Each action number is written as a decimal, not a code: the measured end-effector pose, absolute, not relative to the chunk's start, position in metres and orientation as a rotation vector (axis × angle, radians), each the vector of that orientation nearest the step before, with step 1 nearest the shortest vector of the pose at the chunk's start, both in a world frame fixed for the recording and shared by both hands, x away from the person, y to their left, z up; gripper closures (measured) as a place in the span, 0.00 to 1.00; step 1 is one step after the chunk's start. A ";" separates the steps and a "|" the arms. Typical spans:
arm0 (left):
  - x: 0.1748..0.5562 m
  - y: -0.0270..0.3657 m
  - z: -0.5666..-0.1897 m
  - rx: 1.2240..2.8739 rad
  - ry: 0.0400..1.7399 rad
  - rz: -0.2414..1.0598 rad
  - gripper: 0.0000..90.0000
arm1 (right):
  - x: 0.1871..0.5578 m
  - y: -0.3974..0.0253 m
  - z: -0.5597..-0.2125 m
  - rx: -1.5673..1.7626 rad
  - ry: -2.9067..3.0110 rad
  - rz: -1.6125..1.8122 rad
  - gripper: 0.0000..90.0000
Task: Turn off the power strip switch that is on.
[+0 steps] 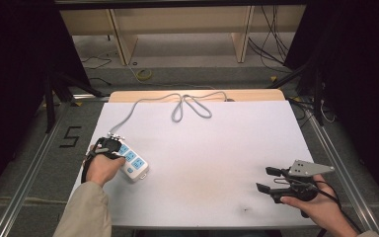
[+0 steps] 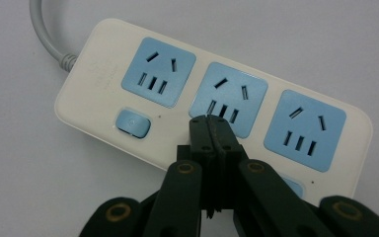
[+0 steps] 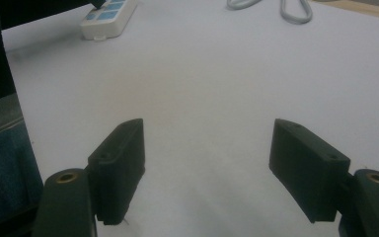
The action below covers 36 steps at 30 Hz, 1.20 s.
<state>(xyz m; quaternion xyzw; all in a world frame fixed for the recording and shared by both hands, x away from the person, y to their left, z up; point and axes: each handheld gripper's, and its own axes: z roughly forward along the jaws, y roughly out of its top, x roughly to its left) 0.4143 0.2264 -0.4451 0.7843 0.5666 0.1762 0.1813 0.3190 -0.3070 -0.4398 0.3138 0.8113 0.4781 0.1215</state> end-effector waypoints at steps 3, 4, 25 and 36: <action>0.414 0.226 -0.445 2.218 1.601 0.499 1.00 | 0.319 -0.307 -0.440 0.917 2.369 1.396 0.34; 0.414 0.226 -0.445 2.217 1.601 0.497 1.00 | 0.319 -0.307 -0.440 0.916 2.369 1.396 0.34; 0.415 0.225 -0.445 2.217 1.615 0.496 1.00 | 0.319 -0.307 -0.440 0.909 2.371 1.401 0.34; 0.416 0.223 -0.445 2.231 1.619 0.503 1.00 | 0.319 -0.306 -0.440 0.909 2.373 1.400 0.34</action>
